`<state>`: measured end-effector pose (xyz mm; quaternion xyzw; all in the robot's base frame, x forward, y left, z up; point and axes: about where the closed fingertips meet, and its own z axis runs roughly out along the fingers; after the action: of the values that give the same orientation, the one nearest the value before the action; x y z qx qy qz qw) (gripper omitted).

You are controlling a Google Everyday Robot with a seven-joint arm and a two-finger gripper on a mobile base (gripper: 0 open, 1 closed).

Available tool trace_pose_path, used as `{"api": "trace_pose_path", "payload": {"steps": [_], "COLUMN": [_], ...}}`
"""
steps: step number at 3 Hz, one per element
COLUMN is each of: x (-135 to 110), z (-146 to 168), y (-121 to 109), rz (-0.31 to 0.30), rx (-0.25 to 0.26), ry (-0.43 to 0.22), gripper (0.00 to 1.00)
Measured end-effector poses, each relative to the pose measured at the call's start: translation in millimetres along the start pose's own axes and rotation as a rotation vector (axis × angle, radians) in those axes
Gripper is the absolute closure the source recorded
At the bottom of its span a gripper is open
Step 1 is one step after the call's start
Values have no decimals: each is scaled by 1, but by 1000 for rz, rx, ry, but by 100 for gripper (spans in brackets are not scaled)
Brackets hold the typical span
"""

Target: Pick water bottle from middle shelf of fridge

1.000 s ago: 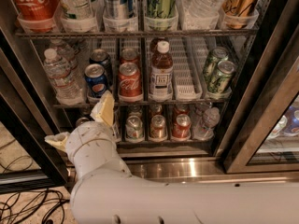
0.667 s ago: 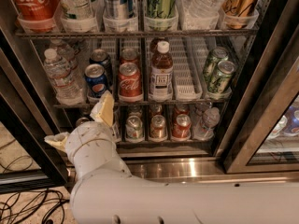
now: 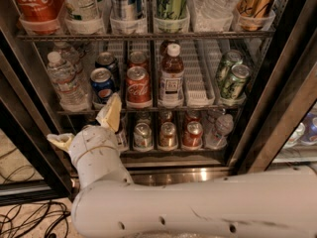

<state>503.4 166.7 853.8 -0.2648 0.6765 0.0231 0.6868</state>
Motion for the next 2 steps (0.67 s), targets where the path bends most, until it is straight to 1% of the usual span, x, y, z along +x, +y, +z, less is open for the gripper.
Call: {"api": "trace_pose_path", "payload": {"steps": [1,2], "x": [-4,-6], "z": [22,37], "y": [-6,-3], "rz": [19,37], "rx": [62,84], "ry": [-72,-117], "gripper": [0,3]}}
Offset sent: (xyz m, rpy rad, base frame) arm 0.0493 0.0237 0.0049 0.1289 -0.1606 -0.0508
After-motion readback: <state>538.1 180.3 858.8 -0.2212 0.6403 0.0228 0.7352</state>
